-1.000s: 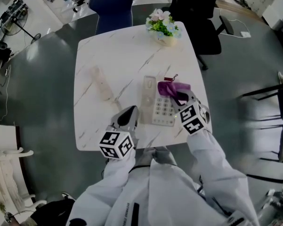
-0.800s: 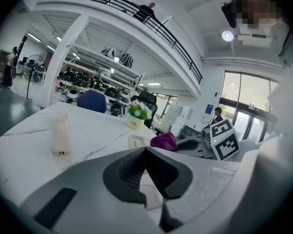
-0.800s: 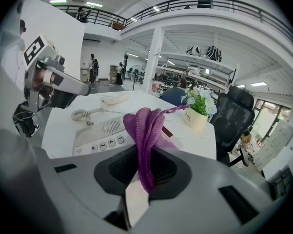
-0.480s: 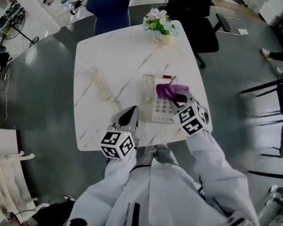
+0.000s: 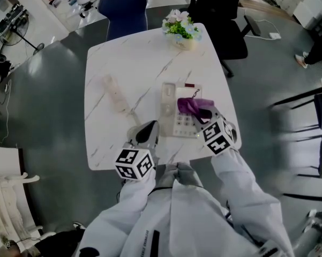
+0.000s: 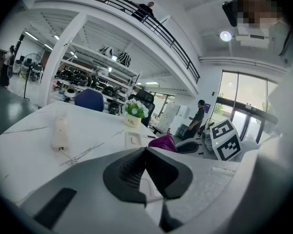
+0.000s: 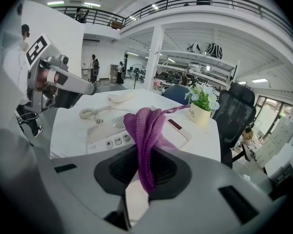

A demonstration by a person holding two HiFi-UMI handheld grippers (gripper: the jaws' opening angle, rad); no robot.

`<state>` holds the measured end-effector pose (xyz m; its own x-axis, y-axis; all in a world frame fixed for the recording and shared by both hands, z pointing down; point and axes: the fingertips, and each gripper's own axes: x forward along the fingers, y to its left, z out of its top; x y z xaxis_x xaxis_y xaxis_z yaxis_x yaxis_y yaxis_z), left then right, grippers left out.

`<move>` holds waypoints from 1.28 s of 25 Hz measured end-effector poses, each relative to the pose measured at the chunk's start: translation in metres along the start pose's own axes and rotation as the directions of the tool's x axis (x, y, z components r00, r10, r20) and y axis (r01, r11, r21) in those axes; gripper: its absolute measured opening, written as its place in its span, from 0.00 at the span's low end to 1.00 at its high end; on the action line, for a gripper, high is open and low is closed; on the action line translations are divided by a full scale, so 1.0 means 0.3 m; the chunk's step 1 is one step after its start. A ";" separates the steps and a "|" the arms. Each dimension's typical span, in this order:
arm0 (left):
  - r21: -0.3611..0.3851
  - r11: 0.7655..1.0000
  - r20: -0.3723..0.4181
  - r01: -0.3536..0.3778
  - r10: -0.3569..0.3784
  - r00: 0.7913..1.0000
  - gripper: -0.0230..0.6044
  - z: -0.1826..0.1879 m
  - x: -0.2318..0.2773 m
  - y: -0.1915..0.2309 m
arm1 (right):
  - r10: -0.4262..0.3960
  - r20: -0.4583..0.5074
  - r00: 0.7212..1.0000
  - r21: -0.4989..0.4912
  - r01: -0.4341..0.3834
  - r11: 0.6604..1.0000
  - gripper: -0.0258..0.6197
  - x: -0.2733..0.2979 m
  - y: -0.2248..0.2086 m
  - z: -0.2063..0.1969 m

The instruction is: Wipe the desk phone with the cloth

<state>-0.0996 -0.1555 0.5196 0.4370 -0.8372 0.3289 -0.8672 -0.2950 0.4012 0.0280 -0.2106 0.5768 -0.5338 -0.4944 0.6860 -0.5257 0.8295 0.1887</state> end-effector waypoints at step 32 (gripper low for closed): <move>-0.001 1.000 0.009 0.017 -0.017 1.000 0.03 -0.011 -0.045 -0.055 | 0.165 -0.070 0.984 0.027 -0.163 0.986 0.10 -0.070 0.179 -0.082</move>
<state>-0.0903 -0.1379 0.5113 0.4497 -0.8360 0.3145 -0.8593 -0.3087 0.4078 0.0272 -0.1494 0.5898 -0.5656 -0.3314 0.7552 -0.4491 0.8918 0.0549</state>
